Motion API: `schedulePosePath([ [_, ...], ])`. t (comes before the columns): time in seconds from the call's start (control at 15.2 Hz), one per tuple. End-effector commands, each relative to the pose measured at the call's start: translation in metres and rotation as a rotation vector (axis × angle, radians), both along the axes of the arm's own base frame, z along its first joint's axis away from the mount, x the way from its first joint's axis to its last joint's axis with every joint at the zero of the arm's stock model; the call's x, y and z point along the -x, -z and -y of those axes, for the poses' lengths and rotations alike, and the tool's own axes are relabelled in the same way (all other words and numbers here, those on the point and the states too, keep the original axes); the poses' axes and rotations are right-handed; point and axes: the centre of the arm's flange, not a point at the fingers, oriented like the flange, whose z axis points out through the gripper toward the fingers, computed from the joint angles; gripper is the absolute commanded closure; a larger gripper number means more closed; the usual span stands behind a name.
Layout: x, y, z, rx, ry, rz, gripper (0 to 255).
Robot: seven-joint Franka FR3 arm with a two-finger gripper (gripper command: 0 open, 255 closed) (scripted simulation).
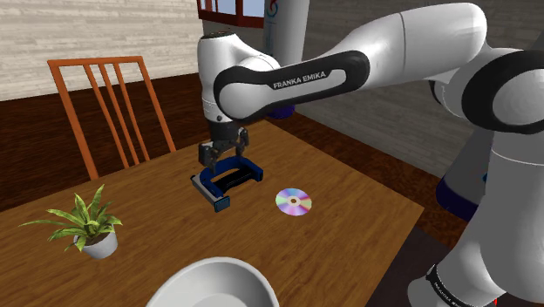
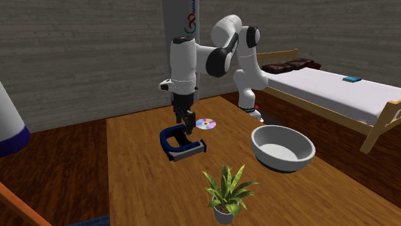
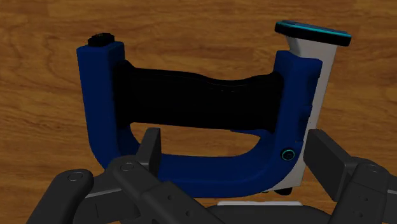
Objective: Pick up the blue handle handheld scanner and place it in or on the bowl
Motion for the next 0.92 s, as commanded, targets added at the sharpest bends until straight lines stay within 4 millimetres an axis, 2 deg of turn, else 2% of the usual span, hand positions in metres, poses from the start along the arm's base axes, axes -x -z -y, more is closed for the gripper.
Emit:
schedulePosePath([
  [0.0, -0.013, 0.011, -0.020, -0.002, 0.002, 0.003, 0],
  [0.2, -0.034, 0.023, -0.049, -0.006, 0.003, 0.007, 0],
  [0.26, -0.038, 0.025, -0.054, -0.007, 0.003, 0.007, 0],
  [0.73, -0.039, 0.062, -0.053, -0.007, 0.003, 0.007, 0],
  [0.86, -0.040, 0.065, -0.053, -0.007, 0.003, 0.007, 0],
])
